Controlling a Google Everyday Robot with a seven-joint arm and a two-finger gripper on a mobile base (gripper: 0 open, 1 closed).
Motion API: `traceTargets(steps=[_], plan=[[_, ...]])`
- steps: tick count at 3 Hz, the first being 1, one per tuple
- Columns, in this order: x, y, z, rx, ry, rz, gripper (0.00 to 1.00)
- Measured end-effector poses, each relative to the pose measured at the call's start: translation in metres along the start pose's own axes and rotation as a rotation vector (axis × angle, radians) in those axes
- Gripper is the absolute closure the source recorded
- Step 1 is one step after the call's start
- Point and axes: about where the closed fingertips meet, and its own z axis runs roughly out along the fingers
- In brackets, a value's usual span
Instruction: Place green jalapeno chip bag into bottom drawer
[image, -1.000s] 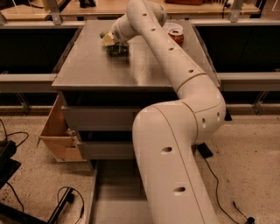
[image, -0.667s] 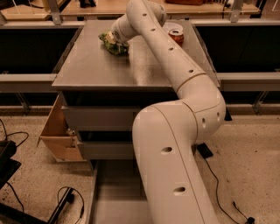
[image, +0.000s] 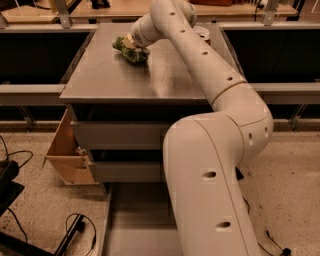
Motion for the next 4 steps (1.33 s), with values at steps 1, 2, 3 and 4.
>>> traceTargets(steps=[1,2,3,4], plan=[[-0.028,-0.025,-0.077,0.098,-0.102,-0.081,1.0],[-0.073,-0.039,-0.197,0.238,-0.259,-0.112,1.0],[-0.118,0.0,-0.299,0.311,-0.387,-0.18,1.0],[-0.085,0.066,-0.312,0.208,-0.365,-0.162,1.0]])
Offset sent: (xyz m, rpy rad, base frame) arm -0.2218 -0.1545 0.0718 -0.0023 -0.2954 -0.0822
